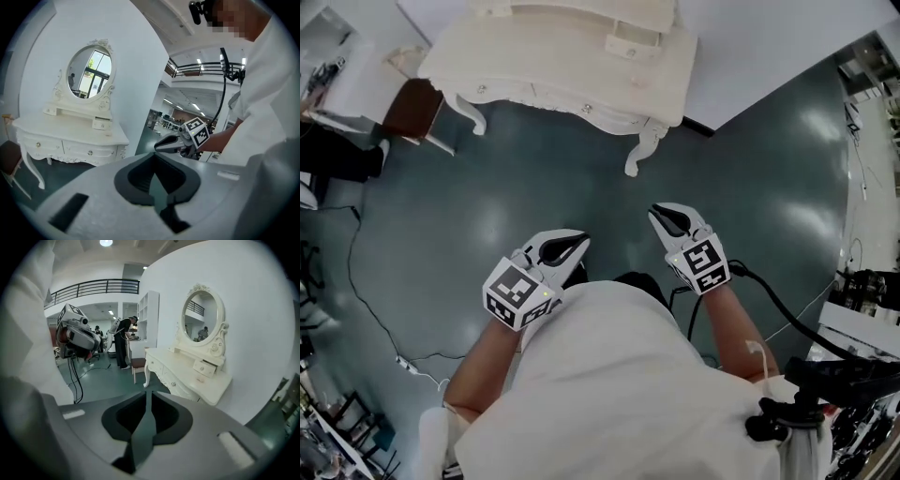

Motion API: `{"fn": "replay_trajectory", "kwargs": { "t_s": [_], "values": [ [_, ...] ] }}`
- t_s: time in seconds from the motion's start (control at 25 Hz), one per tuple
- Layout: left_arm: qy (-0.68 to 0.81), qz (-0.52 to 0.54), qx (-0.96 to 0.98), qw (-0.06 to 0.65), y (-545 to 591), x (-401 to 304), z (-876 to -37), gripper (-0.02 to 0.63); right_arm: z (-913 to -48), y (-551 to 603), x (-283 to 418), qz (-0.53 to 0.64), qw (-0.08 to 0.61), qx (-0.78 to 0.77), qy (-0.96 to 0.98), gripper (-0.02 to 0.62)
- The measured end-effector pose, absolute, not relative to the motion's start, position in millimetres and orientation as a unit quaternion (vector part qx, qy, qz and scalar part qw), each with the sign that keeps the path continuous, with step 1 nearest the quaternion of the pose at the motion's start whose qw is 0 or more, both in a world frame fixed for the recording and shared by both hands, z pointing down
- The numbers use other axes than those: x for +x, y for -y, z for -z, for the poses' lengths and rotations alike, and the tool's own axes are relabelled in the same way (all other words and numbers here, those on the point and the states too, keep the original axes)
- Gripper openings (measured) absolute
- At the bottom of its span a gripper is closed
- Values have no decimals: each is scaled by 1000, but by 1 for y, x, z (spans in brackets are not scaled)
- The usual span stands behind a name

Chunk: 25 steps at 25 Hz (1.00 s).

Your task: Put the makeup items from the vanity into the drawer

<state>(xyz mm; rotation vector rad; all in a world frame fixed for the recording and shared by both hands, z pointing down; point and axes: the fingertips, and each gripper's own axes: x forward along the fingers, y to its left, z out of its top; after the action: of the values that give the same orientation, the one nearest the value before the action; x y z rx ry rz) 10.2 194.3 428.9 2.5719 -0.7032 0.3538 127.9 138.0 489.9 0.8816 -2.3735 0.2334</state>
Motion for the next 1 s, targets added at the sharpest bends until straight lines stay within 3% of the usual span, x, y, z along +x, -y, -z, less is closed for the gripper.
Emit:
{"fn": "replay_trajectory", "kwargs": {
  "t_s": [0.4, 1.0],
  "values": [
    [237, -115, 936, 234, -99, -53, -426, 0, -479, -23, 105, -77, 307, 403, 859, 31],
    [305, -133, 915, 229, 66, -50, -412, 0, -538, 198, 134, -18, 365, 366, 856, 66]
  ]
}}
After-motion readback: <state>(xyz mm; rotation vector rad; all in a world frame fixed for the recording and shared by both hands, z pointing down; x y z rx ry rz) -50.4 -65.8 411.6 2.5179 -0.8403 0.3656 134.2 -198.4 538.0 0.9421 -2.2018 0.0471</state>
